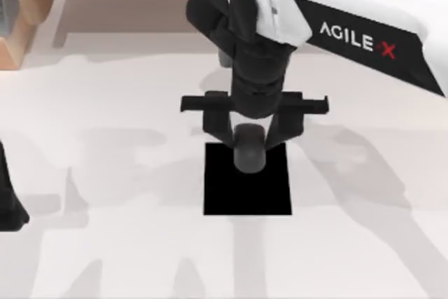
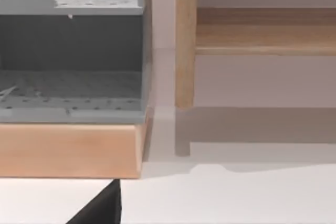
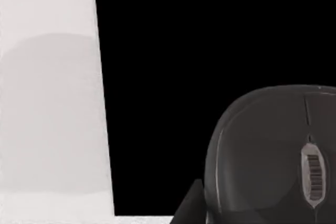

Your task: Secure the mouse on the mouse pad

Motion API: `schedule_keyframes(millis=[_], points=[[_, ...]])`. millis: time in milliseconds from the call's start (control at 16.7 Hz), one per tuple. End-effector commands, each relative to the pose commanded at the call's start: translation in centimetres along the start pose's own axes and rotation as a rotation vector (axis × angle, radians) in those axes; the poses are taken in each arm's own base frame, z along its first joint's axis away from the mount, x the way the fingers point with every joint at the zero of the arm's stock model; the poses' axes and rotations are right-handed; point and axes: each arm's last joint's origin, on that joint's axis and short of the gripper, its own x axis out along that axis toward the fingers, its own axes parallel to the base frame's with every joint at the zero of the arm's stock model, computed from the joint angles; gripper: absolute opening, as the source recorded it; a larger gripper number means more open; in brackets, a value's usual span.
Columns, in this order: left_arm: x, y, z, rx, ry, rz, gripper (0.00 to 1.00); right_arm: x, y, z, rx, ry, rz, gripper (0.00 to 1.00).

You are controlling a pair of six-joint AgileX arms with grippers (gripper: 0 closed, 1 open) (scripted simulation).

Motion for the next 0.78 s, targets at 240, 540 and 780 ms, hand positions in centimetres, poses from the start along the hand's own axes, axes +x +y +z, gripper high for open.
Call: schedule_keyframes(millis=[240, 540, 780], points=[[0.0, 0.0, 0.0, 0.0, 0.0, 0.0, 1.0, 0.7, 0.1, -0.4, -0.001, 0.022, 0.017, 0.0], [0.0, 0.0, 0.0, 0.0, 0.0, 0.0, 1.0, 2.1, 0.2, -0.7, -0.005, 0.056, 0.037, 0.0], [0.0, 0.0, 0.0, 0.0, 0.0, 0.0, 1.0, 2.9, 0.3, -0.5, -0.006, 0.027, 0.032, 0.0]])
